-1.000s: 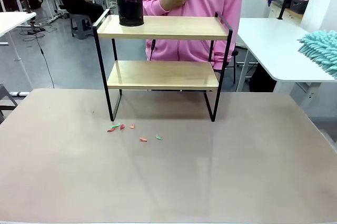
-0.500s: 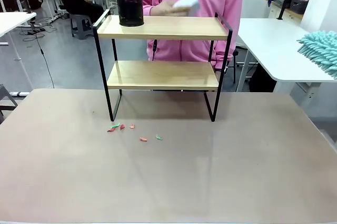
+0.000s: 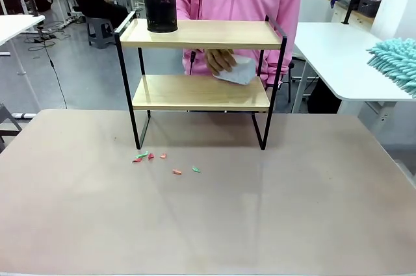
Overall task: Clean the shelf.
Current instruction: Hand the Duster back to the human.
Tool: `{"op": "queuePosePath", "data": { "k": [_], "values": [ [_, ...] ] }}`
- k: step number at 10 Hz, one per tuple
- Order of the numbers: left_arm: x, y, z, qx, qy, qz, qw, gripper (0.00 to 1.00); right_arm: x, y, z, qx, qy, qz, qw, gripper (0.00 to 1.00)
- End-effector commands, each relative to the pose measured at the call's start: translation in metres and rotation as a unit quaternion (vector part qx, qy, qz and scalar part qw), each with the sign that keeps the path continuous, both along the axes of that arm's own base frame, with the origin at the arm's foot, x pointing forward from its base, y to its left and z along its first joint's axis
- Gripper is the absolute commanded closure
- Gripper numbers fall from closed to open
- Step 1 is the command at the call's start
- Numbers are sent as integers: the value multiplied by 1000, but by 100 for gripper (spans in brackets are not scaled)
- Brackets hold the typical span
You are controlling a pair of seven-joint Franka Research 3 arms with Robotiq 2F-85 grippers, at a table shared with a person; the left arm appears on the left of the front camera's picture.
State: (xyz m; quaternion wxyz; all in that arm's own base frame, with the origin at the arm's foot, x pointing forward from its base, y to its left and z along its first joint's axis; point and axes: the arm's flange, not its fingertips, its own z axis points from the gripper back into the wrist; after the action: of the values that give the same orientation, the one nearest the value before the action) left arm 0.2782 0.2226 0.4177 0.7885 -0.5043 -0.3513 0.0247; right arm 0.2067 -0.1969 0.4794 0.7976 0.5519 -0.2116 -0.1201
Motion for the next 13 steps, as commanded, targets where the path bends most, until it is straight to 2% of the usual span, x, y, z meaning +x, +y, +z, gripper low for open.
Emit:
{"op": "queuePosePath", "data": {
  "k": [1,2,3,4,5,6,7,8,9,10,11,12,13],
  "values": [
    [7,-24,35,-7,-36,-60,998,0,2,0,35,-25,-47,37,998,88],
    [11,-63,67,-10,-71,-142,987,0,4,-1,74,-34,-98,115,988,88],
    [16,-106,86,1,-83,-198,977,0,2,7,103,-58,-131,162,976,88],
    [19,-153,97,11,-81,-252,964,0,-11,33,120,-73,-170,264,947,88],
    [19,-190,97,10,-70,-294,953,0,-20,62,121,-91,-178,367,909,88],
    [14,-224,91,13,-50,-349,936,0,-24,91,116,-122,-165,443,873,88],
    [9,-254,82,12,-32,-384,923,0,-29,117,108,-147,-160,525,823,88],
    [4,-266,72,-8,7,-386,923,0,-34,136,94,-186,-145,566,790,88],
    [13,-245,97,24,-51,-363,930,0,-35,111,86,-211,-140,452,856,88],
    [13,-245,97,24,-51,-363,930,0,-34,133,113,-132,-119,477,861,88],
    [13,-245,97,24,-51,-363,930,0,-34,140,98,-167,-113,497,844,88],
    [13,-245,97,24,-51,-363,930,0,-22,146,87,-149,-87,564,808,88],
    [16,-252,94,18,-36,-371,928,0,-2,174,89,-172,-75,607,772,88]
  ]
}}
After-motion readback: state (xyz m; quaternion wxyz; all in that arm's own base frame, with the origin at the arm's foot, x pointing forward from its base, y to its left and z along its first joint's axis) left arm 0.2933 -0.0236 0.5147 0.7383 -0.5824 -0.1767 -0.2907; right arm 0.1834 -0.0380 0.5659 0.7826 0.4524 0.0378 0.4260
